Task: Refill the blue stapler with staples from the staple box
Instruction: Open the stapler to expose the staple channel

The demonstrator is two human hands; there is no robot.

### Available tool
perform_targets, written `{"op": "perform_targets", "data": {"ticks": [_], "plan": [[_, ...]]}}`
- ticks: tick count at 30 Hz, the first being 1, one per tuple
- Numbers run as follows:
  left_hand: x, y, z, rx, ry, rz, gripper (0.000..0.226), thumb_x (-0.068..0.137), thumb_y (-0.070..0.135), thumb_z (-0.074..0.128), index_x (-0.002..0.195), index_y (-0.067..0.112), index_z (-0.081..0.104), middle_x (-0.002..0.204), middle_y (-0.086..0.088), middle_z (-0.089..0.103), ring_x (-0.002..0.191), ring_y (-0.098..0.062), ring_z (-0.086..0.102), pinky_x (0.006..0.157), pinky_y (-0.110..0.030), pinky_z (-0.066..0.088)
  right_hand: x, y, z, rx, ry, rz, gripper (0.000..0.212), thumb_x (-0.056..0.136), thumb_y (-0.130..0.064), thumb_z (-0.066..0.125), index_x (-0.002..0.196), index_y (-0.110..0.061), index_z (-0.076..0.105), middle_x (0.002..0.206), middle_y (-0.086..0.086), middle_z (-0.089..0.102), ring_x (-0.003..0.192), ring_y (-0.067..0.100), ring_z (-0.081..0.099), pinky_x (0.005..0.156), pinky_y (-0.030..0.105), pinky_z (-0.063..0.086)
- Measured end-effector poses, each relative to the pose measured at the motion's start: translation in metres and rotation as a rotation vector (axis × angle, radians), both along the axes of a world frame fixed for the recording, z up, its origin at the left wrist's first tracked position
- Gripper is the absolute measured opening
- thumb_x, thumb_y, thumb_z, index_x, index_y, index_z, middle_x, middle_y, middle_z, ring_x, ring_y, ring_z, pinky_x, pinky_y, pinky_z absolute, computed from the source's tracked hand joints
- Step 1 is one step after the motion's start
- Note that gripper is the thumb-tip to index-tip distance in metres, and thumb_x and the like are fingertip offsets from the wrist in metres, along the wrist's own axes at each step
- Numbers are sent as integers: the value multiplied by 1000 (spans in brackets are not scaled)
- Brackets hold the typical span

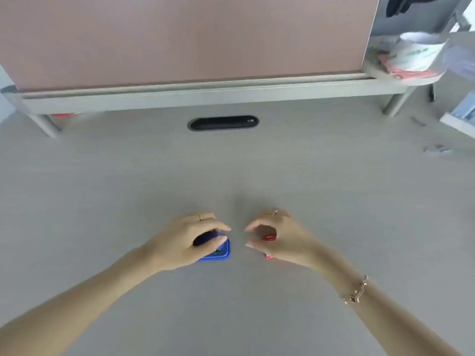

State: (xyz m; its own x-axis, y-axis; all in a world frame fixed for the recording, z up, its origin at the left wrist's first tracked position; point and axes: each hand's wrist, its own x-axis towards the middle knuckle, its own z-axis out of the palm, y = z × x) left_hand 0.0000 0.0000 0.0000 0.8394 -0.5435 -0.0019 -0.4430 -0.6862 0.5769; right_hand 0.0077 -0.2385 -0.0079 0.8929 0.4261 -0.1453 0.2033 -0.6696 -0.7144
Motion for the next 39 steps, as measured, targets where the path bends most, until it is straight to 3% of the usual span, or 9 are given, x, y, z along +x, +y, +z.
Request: {"op": "perform_targets", "data": {"ticks": [3, 8, 15, 18, 19, 22, 26, 31, 39], "plan": [[2, 3, -14, -11, -148, 11, 25, 83, 53, 52, 97, 35, 63, 90, 26, 58, 85, 1, 56, 73, -16, 44, 2, -1, -16, -54, -174, 20, 17, 78, -37, 67, 95, -33, 66, 77, -19, 56, 94, 4, 47, 90, 16, 32], [1, 3, -24, 26, -305, 5, 20, 80, 49, 58, 88, 31, 61, 87, 18, 56, 78, -4, 55, 68, -30, 50, -3, 1, -23, -119, -400, 23, 16, 78, -42, 66, 91, -32, 67, 87, -15, 62, 87, 6, 53, 92, 19, 26], [-4, 1, -24, -26, -343, 49, 31, 78, 56, 58, 87, 27, 62, 87, 12, 58, 78, -9, 57, 70, -35, 51, -22, 20, -24, -137, -400, 15, 19, 77, -51, 61, 90, -37, 64, 81, -23, 55, 84, 2, 48, 88, 27, 33], [-3, 1, -25, -47, -327, 40, 30, 78, 55, 60, 87, 26, 62, 86, 10, 58, 78, -12, 57, 70, -37, 51, -27, 28, -20, -133, -436, 32, 14, 81, -43, 63, 90, -33, 68, 80, -24, 52, 84, -17, 41, 85, 3, 18], [-3, 1, -24, -48, -322, 40, 30, 78, 54, 59, 87, 26, 62, 86, 10, 58, 78, -12, 57, 70, -37, 51, -28, 30, -19, -129, -439, 31, 14, 81, -41, 64, 90, -32, 68, 80, -24, 53, 83, -18, 41, 84, 2, 17], [-5, 3, -22, -65, -311, 12, 26, 80, 49, 59, 90, 25, 60, 88, 12, 57, 80, -9, 56, 72, -34, 50, -25, 36, -21, -112, -436, 32, 16, 79, -43, 65, 90, -33, 69, 82, -23, 56, 81, -2, 48, 87, 17, 25], [-5, 4, -20, -111, -296, -3, 21, 81, 41, 63, 88, 21, 59, 86, 11, 57, 78, -8, 54, 70, -28, 47, -19, 42, -26, -98, -454, 18, 29, 72, -56, 57, 86, -33, 67, 78, -25, 56, 79, 0, 49, 87, 13, 24], [-3, 5, -23, -127, -298, -17, 20, 81, 37, 67, 86, 19, 60, 84, 11, 57, 77, -6, 53, 67, -18, 42, -17, 51, -33, 6, -460, -39, 42, 67, -64, 46, 81, -33, 69, 75, -20, 59, 77, 6, 52, 88, 21, 28], [-6, 7, -20, -243, -342, -7, 19, 83, 34, 64, 86, 16, 60, 83, 6, 59, 76, -6, 53, 68, -12, 39, -20, 56, -33, 49, -440, -67, 8, 76, -41, 69, 78, -33, 69, 75, -21, 58, 81, 10, 53, 89, 28, 30]]}}
